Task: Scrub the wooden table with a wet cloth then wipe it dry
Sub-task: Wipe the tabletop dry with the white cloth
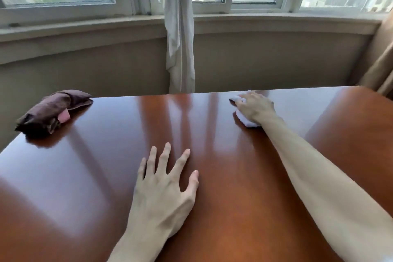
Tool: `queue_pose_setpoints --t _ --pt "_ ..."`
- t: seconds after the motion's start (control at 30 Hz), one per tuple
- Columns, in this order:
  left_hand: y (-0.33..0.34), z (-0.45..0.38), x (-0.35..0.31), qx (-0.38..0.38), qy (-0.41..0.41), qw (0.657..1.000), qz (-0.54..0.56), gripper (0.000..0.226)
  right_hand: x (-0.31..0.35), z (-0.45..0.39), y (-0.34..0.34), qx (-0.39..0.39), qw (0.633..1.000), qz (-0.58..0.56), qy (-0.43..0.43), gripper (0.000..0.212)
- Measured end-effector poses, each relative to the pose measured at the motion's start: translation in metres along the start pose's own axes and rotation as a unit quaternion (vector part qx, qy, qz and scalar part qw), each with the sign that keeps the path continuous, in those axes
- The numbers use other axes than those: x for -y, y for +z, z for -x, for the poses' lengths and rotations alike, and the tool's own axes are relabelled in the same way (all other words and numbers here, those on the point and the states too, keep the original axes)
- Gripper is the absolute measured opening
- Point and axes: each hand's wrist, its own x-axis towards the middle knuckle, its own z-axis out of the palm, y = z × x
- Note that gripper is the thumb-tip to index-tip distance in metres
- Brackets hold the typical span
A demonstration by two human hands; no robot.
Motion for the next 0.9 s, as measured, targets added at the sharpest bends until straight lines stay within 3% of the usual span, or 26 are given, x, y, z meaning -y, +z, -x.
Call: queue_pose_setpoints --t 0.13,0.27,0.37,0.47,0.6,0.73,0.8,0.9 --pt "-0.003 -0.001 -0.002 0.013 -0.002 1.000 0.005 0.067 0.050 -0.018 -0.002 0.004 0.996 0.032 -0.077 0.048" --pt "-0.008 -0.003 -0.003 0.037 -0.002 0.999 0.031 0.062 0.092 0.051 -0.001 0.035 0.977 0.036 -0.209 0.050" --pt "-0.021 -0.004 -0.001 0.031 -0.012 0.986 0.166 0.053 0.111 0.129 0.001 0.057 0.966 -0.013 -0.253 0.053" --pt "-0.042 0.004 0.007 0.014 -0.020 0.958 0.285 0.042 0.123 0.211 0.009 0.028 0.951 -0.041 -0.305 0.052" --pt "-0.060 0.041 0.013 0.048 0.053 0.977 0.203 0.037 0.144 0.321 0.002 -0.012 0.920 -0.106 -0.378 0.037" --pt "-0.064 0.094 0.024 0.081 0.123 0.979 0.143 0.039 0.142 0.401 -0.004 0.031 0.867 -0.119 -0.483 0.049" --pt "-0.064 0.122 0.038 0.076 0.127 0.979 0.138 0.041 0.120 0.388 -0.009 0.058 0.882 -0.092 -0.458 0.053" --pt "-0.066 0.160 0.062 0.059 0.115 0.982 0.140 0.042 0.098 0.341 -0.019 0.023 0.957 -0.078 -0.278 0.050"
